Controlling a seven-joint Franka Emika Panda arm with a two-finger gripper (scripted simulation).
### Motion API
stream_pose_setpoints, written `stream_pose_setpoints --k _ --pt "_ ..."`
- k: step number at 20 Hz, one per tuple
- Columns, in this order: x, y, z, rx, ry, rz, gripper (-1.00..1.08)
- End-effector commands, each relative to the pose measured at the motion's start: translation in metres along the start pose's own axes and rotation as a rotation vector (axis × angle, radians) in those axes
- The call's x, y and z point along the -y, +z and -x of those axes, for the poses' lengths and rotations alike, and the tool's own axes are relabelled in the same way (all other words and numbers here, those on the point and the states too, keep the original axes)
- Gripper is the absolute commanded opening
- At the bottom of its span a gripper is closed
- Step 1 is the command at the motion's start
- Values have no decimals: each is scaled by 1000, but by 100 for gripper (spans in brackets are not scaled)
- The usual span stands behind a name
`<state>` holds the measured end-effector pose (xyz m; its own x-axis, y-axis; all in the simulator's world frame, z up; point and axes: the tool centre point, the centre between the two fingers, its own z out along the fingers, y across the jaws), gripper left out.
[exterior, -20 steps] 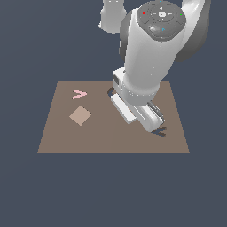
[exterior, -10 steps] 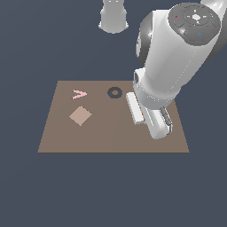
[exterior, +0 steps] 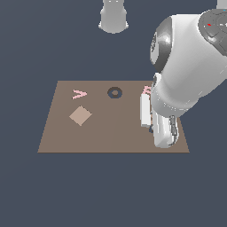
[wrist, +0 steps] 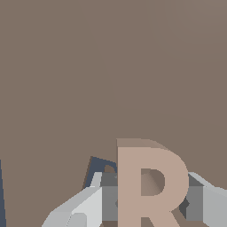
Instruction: Insert a designated object into the corresponding slot on a board.
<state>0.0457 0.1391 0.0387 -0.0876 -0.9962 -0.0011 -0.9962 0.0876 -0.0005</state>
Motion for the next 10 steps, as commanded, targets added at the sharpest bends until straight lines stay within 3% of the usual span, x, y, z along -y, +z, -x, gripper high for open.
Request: stream_pose_setpoints --k 1,10 --pt "6 -1 5 0 63 0 -100" --pt "21 -1 17 0 212 0 -100"
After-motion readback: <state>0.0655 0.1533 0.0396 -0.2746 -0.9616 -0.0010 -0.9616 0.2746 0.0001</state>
